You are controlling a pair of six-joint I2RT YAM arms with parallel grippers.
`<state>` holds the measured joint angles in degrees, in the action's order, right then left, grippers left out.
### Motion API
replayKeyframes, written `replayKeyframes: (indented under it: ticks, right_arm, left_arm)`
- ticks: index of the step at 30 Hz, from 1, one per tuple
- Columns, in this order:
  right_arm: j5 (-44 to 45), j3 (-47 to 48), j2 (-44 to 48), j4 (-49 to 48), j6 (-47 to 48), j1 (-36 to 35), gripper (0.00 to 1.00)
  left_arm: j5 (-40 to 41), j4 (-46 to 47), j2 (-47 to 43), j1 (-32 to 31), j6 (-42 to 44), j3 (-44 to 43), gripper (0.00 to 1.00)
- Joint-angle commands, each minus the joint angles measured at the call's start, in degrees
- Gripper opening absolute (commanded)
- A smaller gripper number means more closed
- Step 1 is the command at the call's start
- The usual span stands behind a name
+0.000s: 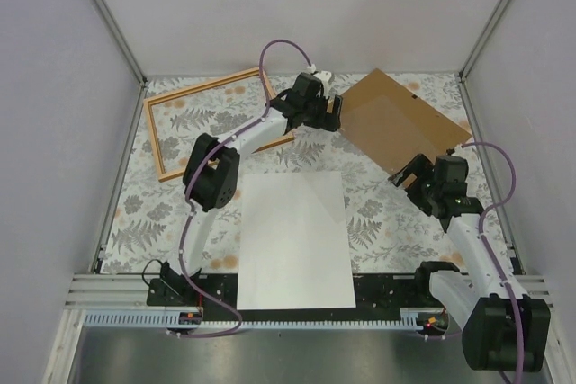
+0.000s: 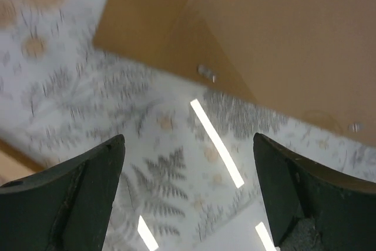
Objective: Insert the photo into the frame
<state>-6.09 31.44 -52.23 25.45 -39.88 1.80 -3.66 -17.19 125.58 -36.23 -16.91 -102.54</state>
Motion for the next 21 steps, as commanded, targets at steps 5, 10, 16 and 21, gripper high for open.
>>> replayKeyframes:
  ticks: [5, 10, 16, 21]
  right_arm:
    - [-2.97, -6.83, -3.58, -19.82, -8.02, 0.48, 0.98]
    - [-3.40, -7.09, -8.85, -23.95, -8.55, 0.48, 0.98]
    - [-3.32, -7.36, -14.39, -29.05, -8.99, 0.48, 0.98]
    - [-3.76, -6.83, -18.52, -31.95, -9.60, 0.48, 0.98]
  left_arm:
    - [-14.87, -11.55, 22.24, 6.78, 12.34, -35.08, 0.94]
    - [-21.02, -9.44, 25.68, 8.10, 11.46, -35.89, 0.95]
    - [-25.86, -6.90, 23.84, 7.84, 9.09, -27.21, 0.88]
    - [-28.59, -6.45, 23.04, 7.31, 8.12, -23.93, 0.84]
